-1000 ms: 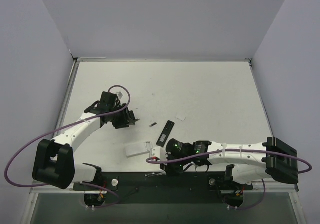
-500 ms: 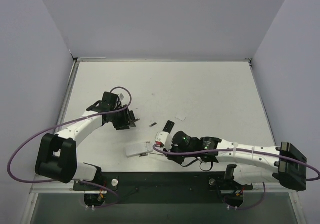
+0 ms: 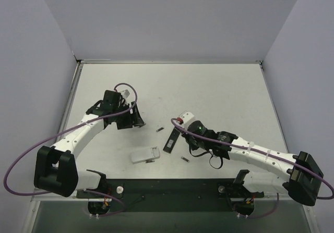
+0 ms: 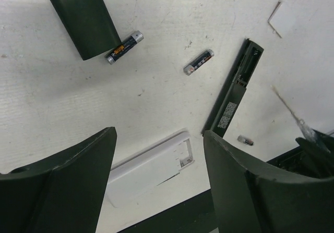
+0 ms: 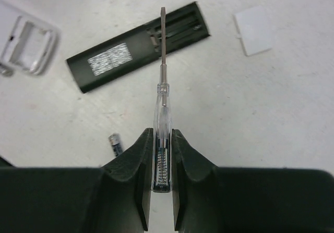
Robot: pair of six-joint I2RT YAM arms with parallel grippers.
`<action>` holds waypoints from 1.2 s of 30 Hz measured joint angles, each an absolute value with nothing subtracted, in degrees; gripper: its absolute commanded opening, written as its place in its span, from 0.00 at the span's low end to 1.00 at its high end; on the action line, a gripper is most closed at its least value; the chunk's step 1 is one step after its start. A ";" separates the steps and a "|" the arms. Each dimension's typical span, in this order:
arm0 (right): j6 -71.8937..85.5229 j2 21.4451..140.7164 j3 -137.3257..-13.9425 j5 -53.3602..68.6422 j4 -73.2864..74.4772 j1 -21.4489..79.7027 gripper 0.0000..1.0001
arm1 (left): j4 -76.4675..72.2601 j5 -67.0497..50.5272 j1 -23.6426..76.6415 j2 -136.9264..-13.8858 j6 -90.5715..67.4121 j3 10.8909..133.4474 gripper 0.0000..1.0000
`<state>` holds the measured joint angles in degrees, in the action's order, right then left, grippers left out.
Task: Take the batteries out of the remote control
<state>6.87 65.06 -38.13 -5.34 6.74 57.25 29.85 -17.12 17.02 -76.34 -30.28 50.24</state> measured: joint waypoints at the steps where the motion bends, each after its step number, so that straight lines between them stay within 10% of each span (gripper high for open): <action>1: 7.79 64.90 -38.02 -6.46 6.76 55.88 0.00 | 30.22 -17.17 17.02 -75.94 -29.82 50.65 0.80; 29: 31.40 80.01 -35.22 -17.15 6.22 41.58 0.22 | 28.01 -24.18 16.43 -66.00 -22.22 51.22 0.83; 36: 31.24 79.77 -35.24 -17.12 5.56 41.56 0.52 | 27.53 -24.80 15.64 -65.69 -22.26 50.78 0.83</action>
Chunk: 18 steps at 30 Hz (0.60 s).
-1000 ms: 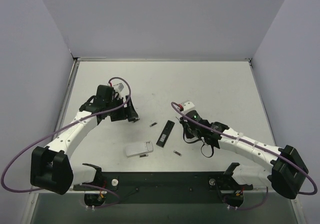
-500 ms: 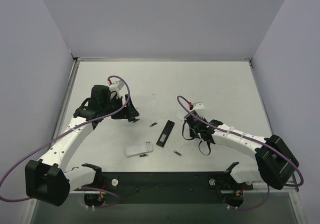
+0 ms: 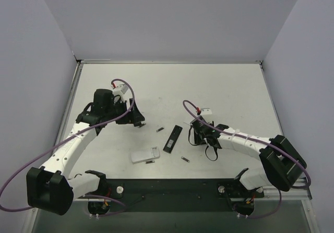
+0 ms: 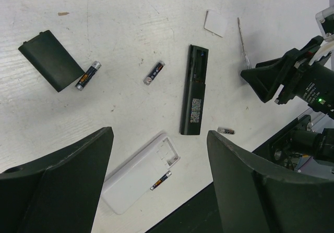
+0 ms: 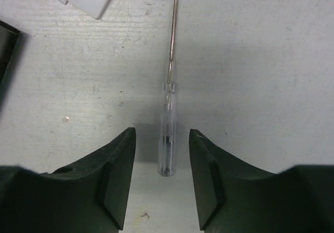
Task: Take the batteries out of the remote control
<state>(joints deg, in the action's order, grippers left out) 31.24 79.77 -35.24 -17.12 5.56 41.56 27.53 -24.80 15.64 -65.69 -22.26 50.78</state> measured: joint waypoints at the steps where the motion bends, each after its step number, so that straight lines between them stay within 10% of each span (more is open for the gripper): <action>1: 31.07 79.11 -35.24 -17.17 5.76 41.54 0.60 | 27.16 -24.95 15.57 -65.60 -22.26 50.61 0.87; 4: 29.76 74.78 -35.46 -17.39 7.46 41.54 1.00 | 25.50 -25.78 15.53 -64.69 -22.72 49.56 0.92; 18: 25.91 49.10 -50.68 -13.61 13.08 41.28 1.00 | 0.05 -30.74 15.49 -55.16 -36.03 41.17 0.95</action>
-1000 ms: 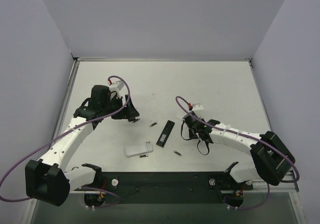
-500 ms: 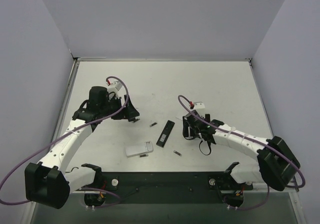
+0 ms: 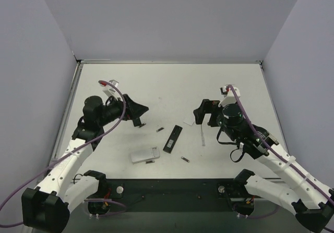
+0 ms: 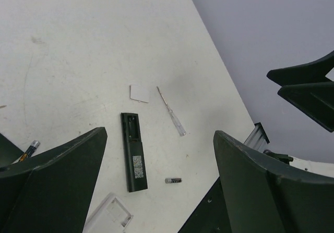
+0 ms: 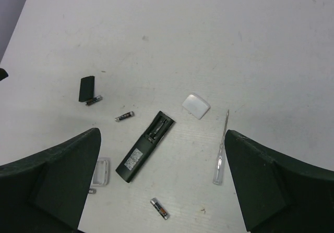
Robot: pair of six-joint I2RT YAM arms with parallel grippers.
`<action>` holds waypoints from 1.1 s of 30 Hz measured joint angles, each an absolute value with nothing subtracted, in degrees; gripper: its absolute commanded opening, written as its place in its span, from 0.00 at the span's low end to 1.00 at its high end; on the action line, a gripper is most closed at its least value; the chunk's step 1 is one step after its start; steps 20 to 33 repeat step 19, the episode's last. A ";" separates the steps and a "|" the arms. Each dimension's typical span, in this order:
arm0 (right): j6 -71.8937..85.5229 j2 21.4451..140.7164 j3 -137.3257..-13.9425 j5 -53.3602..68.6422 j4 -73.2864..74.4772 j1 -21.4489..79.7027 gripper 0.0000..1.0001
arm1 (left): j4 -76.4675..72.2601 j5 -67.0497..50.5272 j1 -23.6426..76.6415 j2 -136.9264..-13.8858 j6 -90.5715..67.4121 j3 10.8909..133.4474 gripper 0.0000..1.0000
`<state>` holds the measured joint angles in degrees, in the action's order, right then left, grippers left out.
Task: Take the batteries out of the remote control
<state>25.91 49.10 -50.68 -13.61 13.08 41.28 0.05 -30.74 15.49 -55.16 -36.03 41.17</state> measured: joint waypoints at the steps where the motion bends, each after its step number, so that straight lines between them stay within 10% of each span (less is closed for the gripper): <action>1: 26.61 48.64 -51.20 -13.23 13.45 41.25 1.00 | -1.85 -31.05 15.49 -54.48 -36.86 40.14 0.95; 33: 31.00 44.77 -47.97 -11.53 17.37 41.23 1.00 | -12.73 -31.57 15.51 -46.37 -42.41 33.32 0.95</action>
